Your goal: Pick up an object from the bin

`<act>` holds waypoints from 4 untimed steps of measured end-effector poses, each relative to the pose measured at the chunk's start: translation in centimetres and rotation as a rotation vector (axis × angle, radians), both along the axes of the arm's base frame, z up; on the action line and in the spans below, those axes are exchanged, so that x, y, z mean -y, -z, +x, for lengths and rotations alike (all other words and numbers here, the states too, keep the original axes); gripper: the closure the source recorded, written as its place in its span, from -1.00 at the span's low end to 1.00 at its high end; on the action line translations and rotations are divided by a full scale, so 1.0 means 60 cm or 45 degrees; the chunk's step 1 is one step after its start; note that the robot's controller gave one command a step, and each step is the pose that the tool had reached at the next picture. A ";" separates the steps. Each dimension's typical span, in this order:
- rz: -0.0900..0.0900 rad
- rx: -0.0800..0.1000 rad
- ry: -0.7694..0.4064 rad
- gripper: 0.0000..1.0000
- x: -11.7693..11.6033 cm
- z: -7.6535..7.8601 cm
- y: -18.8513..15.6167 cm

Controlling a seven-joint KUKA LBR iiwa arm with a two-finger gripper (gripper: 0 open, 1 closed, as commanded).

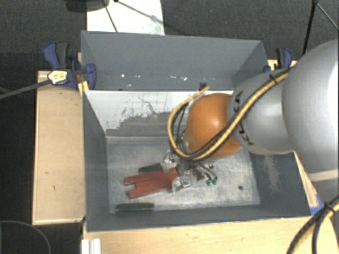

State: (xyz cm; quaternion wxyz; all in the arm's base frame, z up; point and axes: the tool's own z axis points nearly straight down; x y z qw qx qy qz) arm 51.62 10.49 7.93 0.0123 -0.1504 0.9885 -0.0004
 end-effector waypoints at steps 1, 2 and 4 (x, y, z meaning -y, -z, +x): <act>0.000 -0.001 0.000 1.00 0.000 -0.001 0.000; -0.003 -0.016 0.000 1.00 0.000 -0.003 -0.006; -0.004 -0.032 0.000 1.00 0.000 -0.008 -0.064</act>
Offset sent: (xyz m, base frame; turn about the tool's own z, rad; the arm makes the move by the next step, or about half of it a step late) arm 0.0000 0.0000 0.0398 0.0000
